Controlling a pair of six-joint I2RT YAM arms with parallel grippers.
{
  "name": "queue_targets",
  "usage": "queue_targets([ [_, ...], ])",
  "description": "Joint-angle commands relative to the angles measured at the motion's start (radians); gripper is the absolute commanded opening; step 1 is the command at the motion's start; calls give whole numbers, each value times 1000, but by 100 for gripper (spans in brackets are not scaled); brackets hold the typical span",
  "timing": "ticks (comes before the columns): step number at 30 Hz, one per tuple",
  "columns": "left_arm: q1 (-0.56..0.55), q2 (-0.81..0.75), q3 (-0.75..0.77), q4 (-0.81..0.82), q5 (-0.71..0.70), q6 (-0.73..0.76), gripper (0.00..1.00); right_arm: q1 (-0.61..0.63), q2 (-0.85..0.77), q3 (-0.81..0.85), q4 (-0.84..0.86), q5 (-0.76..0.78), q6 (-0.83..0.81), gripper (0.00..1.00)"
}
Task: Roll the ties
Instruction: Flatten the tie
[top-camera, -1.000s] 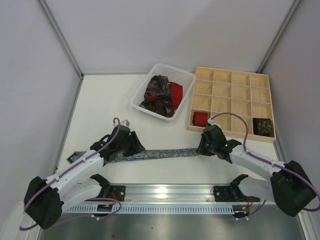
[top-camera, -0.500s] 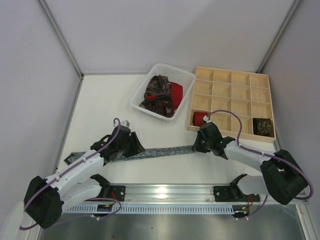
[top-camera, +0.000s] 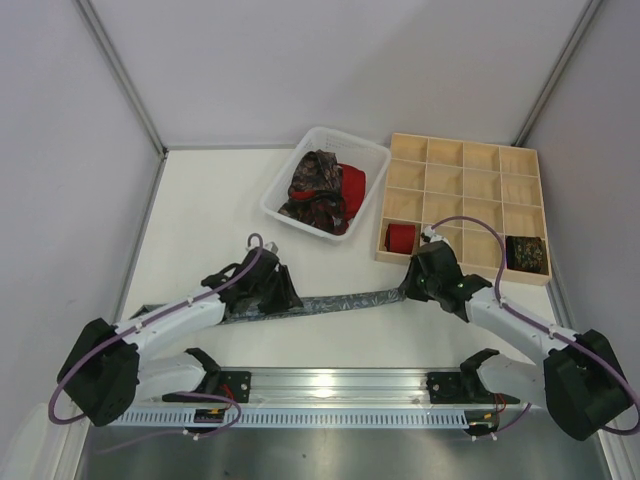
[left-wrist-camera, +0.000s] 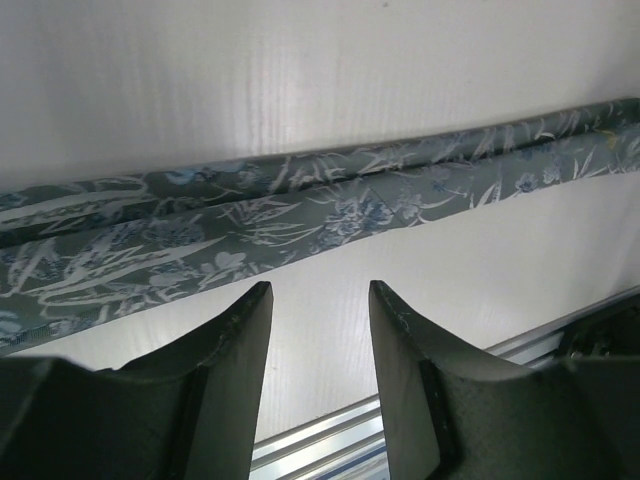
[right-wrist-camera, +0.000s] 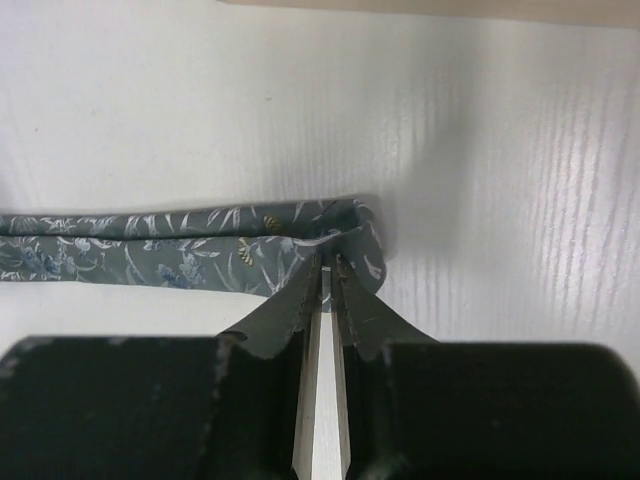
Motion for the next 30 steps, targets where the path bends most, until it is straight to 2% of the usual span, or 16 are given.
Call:
queue_targets([
  [1,-37,34,73,53,18,-18,49,-28,28,-27,86,-7,-41,13],
  [6,-83,66,93,68,15,-35,49,-54,113,-52,183,1,-29,10],
  [11,-93,66,95,68,10,-38,49,-54,140,-52,137,45,40,9],
  [15,-95,76,93,81,13,-38,49,-54,111,-66,48,116,106,10],
  [18,-95,86,98,90,19,-37,48,-42,84,-85,14,107,164,11],
  [22,-98,93,113,90,27,-29,47,56,-28,-131,-39,185,267,13],
  [25,-106,79,109,93,32,-27,48,101,-111,-165,-96,181,341,14],
  [29,-121,59,86,133,71,-24,43,155,-147,-179,-136,133,381,15],
  [30,-126,68,83,157,96,-24,37,162,-128,-178,-104,116,350,15],
])
